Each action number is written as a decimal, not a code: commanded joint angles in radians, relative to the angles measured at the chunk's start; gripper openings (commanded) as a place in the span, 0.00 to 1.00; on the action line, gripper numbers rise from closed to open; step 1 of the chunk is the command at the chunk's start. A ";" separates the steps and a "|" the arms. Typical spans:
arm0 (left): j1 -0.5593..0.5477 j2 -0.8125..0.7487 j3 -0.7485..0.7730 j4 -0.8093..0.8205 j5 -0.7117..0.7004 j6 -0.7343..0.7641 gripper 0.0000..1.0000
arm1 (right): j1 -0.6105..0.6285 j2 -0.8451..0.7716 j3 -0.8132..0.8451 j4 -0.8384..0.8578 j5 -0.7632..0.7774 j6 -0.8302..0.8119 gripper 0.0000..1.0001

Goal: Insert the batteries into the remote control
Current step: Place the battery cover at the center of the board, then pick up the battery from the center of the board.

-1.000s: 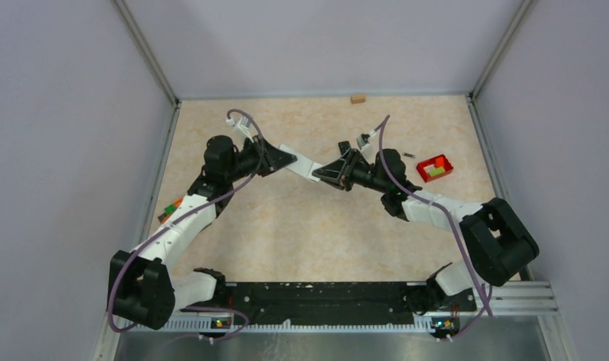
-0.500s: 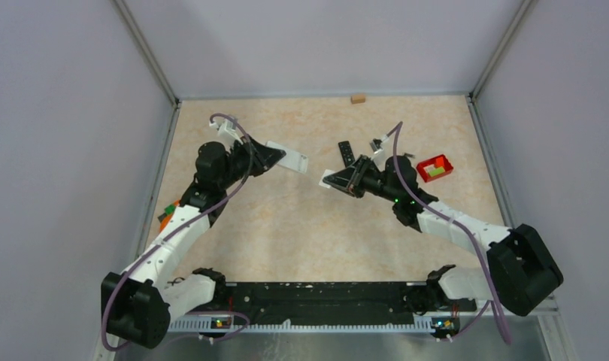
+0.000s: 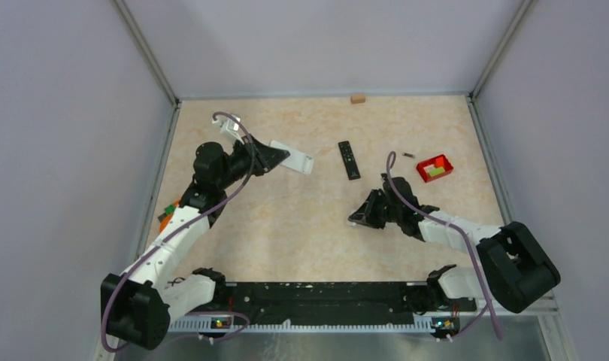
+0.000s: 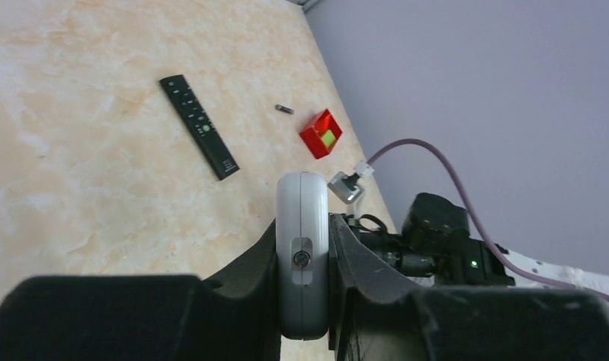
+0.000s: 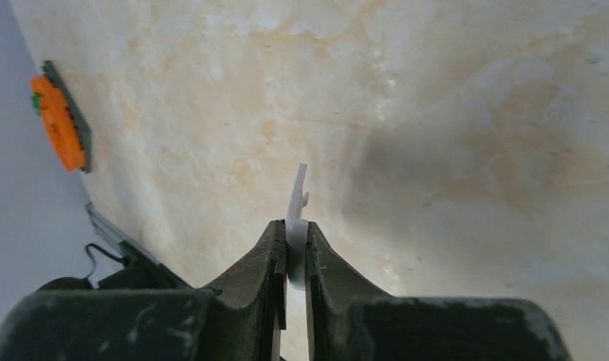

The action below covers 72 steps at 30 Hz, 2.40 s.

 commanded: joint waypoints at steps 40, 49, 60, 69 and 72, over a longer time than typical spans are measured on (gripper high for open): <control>-0.001 0.047 0.017 0.183 0.261 -0.040 0.00 | -0.373 0.256 0.378 -0.422 0.520 -0.437 0.32; -0.001 0.051 0.025 0.164 0.250 -0.025 0.00 | -0.401 0.335 0.411 -0.391 0.479 -0.479 0.36; -0.001 0.049 0.029 0.150 0.246 -0.017 0.00 | -0.418 0.425 0.456 -0.362 0.466 -0.468 0.40; 0.000 0.043 0.030 0.139 0.242 -0.013 0.00 | -0.419 0.415 0.441 -0.356 0.465 -0.464 0.01; -0.001 0.050 0.030 0.139 0.241 -0.019 0.00 | -0.419 0.339 0.395 -0.279 0.342 -0.500 0.00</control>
